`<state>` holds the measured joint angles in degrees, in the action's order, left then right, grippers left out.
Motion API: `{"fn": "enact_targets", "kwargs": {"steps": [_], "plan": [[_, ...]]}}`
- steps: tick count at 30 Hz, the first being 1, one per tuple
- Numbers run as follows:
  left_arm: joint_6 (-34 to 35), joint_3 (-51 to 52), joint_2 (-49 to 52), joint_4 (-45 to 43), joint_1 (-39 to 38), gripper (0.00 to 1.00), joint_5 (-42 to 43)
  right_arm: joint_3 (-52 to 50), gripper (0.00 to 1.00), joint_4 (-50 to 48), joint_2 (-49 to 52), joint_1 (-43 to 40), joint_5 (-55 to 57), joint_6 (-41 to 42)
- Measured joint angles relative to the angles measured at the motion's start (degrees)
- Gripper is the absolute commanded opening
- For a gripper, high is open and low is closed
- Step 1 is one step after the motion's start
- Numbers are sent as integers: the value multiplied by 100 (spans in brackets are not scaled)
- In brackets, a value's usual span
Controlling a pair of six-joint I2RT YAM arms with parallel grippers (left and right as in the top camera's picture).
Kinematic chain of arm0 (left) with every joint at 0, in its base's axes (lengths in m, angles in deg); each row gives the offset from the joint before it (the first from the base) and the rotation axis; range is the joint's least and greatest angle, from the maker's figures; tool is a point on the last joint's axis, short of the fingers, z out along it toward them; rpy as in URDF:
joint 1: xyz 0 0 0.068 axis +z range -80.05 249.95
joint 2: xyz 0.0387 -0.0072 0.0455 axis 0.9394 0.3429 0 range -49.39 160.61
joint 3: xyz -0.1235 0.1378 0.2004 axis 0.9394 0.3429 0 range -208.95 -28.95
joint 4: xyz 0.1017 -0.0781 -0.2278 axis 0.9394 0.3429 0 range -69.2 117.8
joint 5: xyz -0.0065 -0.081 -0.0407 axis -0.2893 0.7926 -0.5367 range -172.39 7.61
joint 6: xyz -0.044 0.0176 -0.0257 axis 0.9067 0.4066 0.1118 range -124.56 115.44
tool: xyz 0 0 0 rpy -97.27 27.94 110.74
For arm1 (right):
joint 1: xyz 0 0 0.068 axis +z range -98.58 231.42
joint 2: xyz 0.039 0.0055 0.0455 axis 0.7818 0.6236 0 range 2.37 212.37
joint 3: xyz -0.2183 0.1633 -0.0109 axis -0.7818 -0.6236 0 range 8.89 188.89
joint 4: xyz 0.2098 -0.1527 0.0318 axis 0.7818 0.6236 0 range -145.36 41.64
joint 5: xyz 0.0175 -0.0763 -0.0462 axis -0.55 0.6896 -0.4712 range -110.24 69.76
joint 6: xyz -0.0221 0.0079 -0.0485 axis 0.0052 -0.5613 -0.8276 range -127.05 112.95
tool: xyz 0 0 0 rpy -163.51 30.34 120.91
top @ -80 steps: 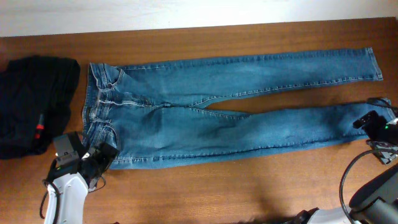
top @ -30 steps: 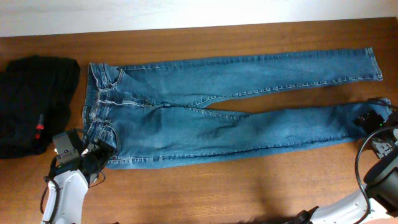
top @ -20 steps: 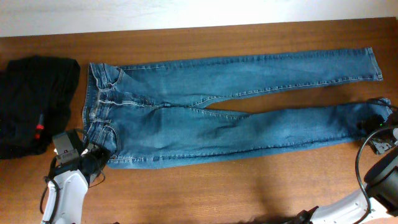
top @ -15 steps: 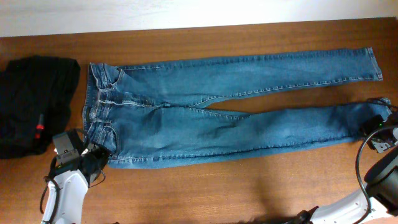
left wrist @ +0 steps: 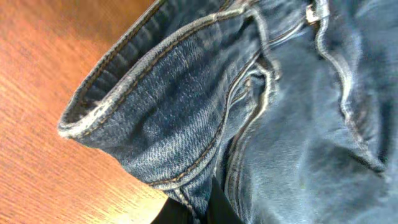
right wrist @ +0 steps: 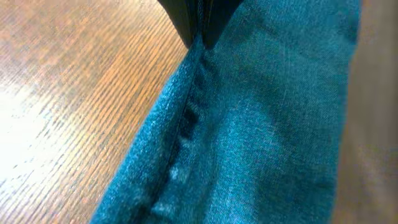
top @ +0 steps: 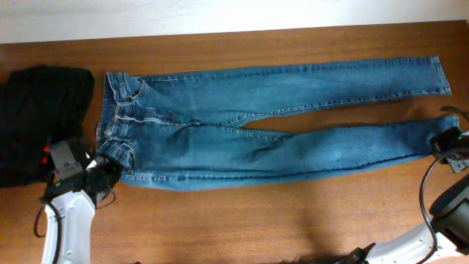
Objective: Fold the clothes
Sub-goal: 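Lift and fold the front edge backward over the back half with both grippers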
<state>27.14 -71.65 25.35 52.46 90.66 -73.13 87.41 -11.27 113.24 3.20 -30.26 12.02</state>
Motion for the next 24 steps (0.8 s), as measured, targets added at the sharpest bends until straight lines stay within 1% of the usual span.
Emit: {"fn": "enact_targets", "kwargs": {"steps": [7, 11, 18, 24], "plan": [[-63, -391, 0, 149, 0, 1, 90, 931, 4, 817, 0, 9, -120, -20], [-66, -713, 0, 243, -13, 0, 170, 1414, 4, 1075, 0, 94, -201, -81], [-68, -1193, 0, 221, -44, 1, 208, 1711, 4, 833, 0, 446, -234, -136], [-68, -1250, 157, -264, -44, 0, 208, 1716, 4, 476, 0, 706, -234, -28]]}}
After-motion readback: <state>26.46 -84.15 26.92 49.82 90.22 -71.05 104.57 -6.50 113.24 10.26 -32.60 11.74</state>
